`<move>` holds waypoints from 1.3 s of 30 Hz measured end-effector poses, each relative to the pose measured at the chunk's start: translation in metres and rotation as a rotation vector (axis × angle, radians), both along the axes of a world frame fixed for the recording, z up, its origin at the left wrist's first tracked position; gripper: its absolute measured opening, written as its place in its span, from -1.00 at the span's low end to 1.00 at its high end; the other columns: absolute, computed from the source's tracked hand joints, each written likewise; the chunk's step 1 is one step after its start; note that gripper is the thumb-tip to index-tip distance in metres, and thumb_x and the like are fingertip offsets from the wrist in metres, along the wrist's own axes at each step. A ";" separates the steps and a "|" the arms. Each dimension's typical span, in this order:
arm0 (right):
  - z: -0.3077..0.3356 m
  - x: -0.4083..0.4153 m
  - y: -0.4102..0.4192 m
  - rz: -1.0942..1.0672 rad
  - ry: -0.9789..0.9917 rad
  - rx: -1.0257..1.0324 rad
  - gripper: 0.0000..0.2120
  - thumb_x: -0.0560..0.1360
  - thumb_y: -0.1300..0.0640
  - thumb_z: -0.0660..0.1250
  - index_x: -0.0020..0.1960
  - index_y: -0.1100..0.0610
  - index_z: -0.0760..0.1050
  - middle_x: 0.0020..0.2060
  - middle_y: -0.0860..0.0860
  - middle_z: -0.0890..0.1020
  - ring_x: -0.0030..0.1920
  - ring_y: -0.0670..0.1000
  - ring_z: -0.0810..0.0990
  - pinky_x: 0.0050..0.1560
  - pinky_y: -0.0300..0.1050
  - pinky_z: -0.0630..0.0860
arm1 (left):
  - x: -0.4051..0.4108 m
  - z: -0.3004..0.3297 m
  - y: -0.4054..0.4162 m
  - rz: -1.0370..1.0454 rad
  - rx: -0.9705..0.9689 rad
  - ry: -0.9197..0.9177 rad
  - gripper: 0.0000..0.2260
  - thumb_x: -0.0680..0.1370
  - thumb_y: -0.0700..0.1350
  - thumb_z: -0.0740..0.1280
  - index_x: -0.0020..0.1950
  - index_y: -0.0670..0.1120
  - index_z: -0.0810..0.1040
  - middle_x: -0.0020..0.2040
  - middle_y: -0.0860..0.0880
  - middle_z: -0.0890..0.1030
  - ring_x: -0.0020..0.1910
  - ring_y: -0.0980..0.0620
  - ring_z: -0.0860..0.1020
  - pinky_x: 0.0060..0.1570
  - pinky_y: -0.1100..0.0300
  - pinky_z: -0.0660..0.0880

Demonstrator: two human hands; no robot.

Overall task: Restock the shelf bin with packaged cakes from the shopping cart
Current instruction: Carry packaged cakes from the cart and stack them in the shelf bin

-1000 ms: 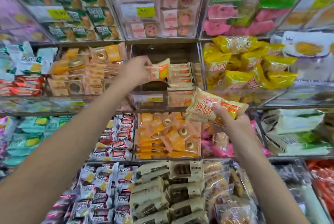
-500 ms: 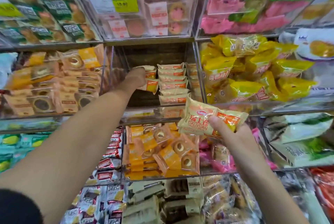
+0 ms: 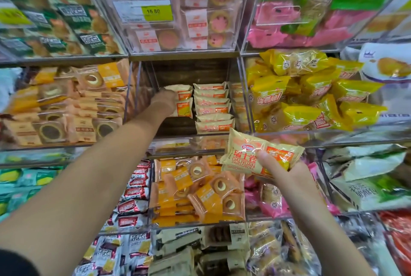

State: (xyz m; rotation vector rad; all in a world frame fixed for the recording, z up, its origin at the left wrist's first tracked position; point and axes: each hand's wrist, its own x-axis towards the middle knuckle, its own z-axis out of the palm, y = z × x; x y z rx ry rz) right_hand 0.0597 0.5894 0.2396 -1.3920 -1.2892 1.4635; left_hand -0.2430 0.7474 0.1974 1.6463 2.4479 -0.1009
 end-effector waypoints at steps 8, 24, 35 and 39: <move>0.004 0.006 -0.001 0.063 -0.026 0.066 -0.65 0.27 -0.26 0.40 -0.08 -0.06 0.62 -0.19 -0.04 0.72 -0.14 0.06 0.68 -0.14 -0.09 0.62 | 0.044 0.064 -0.037 -0.106 0.582 -0.478 -0.78 0.58 -0.15 0.23 0.22 -0.11 0.43 0.21 -0.05 0.43 0.13 0.07 0.48 0.11 0.23 0.44; 0.029 -0.017 -0.004 0.088 0.141 0.324 -0.57 0.30 -0.08 0.41 0.13 -0.08 0.40 -0.14 -0.20 0.65 -0.15 -0.21 0.64 -0.27 -0.41 0.51 | 0.091 0.116 -0.131 -0.917 -0.007 -0.594 -0.74 0.44 0.29 0.18 -0.15 0.12 0.33 -0.22 0.14 0.41 -0.31 0.25 0.36 -0.34 0.37 0.30; 0.024 -0.045 0.069 0.212 -0.588 0.790 -0.57 0.57 -0.09 0.13 0.33 0.13 0.35 0.21 0.02 0.49 0.22 -0.05 0.44 0.07 -0.24 0.42 | 0.003 0.132 -0.083 -0.683 0.087 -0.015 -0.68 0.52 0.21 0.21 0.12 0.01 0.43 0.15 0.00 0.40 0.09 0.03 0.32 -0.02 0.16 0.28; -0.012 -0.048 0.083 0.287 -0.972 0.973 -0.63 0.59 0.08 0.13 0.23 0.30 0.46 0.19 0.19 0.54 0.31 0.17 0.41 0.17 0.06 0.49 | -0.001 0.089 -0.060 -0.652 -0.199 0.343 -0.50 0.55 0.22 0.15 0.39 -0.02 0.32 0.34 -0.08 0.35 0.28 -0.08 0.32 0.12 0.04 0.40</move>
